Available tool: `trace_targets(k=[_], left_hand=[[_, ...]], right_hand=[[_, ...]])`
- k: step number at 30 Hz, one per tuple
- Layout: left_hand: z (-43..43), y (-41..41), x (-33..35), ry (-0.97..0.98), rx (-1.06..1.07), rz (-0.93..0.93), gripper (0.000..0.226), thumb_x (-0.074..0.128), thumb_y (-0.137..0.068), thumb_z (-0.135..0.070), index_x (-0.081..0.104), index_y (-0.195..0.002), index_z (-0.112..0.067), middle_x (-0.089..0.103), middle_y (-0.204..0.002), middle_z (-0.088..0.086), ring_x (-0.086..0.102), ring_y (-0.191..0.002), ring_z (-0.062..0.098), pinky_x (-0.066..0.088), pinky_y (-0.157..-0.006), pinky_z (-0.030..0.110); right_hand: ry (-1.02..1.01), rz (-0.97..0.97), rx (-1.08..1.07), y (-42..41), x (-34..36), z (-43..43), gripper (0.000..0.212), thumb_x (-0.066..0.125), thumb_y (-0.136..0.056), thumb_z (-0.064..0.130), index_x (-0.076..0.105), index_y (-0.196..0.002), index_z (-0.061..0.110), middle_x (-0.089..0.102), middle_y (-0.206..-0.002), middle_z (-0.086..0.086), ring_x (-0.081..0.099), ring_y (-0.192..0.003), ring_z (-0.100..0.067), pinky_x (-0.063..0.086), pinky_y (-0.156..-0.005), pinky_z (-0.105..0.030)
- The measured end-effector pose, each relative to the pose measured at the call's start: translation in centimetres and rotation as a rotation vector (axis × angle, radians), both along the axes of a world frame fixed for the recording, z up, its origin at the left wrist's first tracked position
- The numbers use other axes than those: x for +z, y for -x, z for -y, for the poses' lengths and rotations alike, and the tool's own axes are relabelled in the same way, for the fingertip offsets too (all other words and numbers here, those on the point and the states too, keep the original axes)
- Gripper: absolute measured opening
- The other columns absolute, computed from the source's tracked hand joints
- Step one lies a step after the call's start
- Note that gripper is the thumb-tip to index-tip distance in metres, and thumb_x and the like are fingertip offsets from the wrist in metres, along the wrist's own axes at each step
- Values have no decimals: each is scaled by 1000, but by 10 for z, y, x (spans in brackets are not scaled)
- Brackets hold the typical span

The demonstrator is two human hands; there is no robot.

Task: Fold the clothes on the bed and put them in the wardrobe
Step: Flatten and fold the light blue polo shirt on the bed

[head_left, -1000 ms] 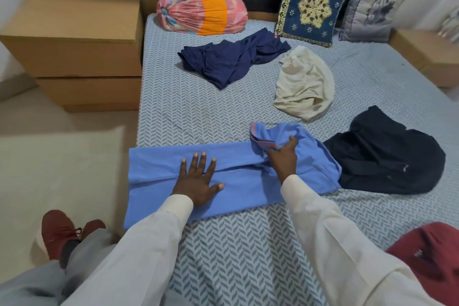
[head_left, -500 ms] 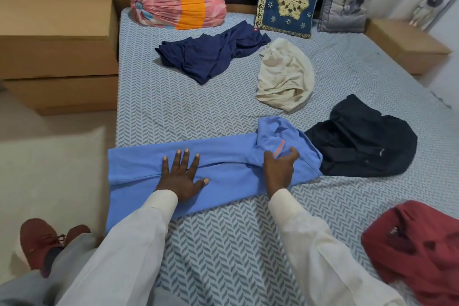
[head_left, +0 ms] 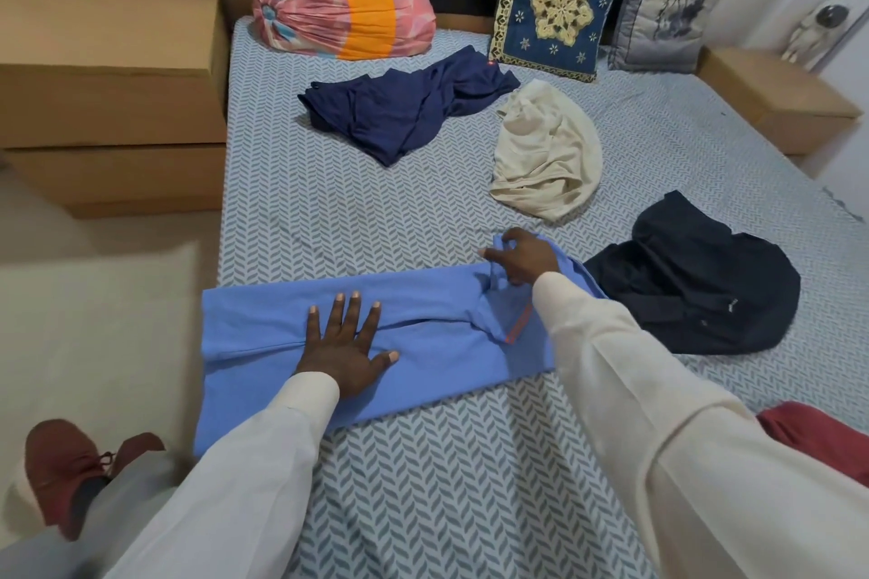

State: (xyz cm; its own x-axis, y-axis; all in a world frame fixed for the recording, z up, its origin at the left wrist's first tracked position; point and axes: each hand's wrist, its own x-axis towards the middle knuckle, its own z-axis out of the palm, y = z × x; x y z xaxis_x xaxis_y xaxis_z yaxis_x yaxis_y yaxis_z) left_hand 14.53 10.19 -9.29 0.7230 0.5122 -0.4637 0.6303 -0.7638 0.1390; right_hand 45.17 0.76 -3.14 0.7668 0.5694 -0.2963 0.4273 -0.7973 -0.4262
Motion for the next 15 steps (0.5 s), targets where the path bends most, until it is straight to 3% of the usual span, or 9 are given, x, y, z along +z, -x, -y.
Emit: trace_targets(k=[2, 4, 5, 7, 9, 13, 15], left_hand=[[-1, 0, -2, 7, 2, 8, 91, -3, -78, -85, -30, -146, -30, -43, -149, -1, -36, -141, 23, -31, -105, 53], [-3, 0, -2, 25, 3, 19, 109, -23, -52, -92, -35, -141, -31, -47, -144, -3, -38, -140, 22, -39, -95, 49], [-3, 0, -3, 28, 3, 23, 110, -24, -49, -92, -36, -139, -31, -47, -143, -3, -39, -139, 22, -40, -94, 48], [-3, 0, -3, 21, 3, 18, 96, -12, -64, -86, -35, -139, -31, -46, -144, -3, -38, -140, 23, -36, -98, 50], [-2, 0, -1, 20, 5, 11, 87, -2, -75, -80, -34, -140, -31, -45, -144, -3, -37, -141, 24, -29, -105, 54], [0, 0, 1, 13, -2, -6, 83, 12, -90, -75, -28, -148, -31, -41, -151, 0, -36, -141, 24, -28, -105, 55], [0, 0, 1, 12, -2, -1, 83, 13, -90, -75, -27, -149, -31, -43, -149, -1, -36, -141, 24, -30, -102, 53]], right_hand=[[97, 49, -34, 3, -3, -13, 63, 65, -80, 61, 52, -119, 13, 62, -104, -12, 64, -96, -32, 47, -66, -36], [160, 119, -94, 3, -7, -21, 59, 64, -81, 53, 55, -121, 11, 54, -125, -15, 60, -108, -35, 44, -69, -34], [170, 121, -108, 1, -9, -22, 50, 62, -81, 46, 59, -116, 11, 54, -125, -15, 60, -107, -35, 45, -69, -33], [100, 59, -141, -3, -5, -23, 28, 60, -79, 36, 65, -87, 10, 64, -97, -13, 65, -90, -31, 42, -57, -28], [-46, -63, -211, -11, 2, -22, 19, 61, -80, 28, 56, -69, 13, 61, -75, -8, 61, -73, -26, 38, -51, -25], [-224, -240, -338, -29, 15, -12, 20, 63, -85, 14, 49, -72, 20, 60, -91, -8, 60, -79, -22, 58, -69, -31], [-228, -230, -346, -36, 19, -5, 22, 61, -82, 6, 47, -71, 19, 57, -86, -9, 58, -76, -24, 58, -69, -34]])
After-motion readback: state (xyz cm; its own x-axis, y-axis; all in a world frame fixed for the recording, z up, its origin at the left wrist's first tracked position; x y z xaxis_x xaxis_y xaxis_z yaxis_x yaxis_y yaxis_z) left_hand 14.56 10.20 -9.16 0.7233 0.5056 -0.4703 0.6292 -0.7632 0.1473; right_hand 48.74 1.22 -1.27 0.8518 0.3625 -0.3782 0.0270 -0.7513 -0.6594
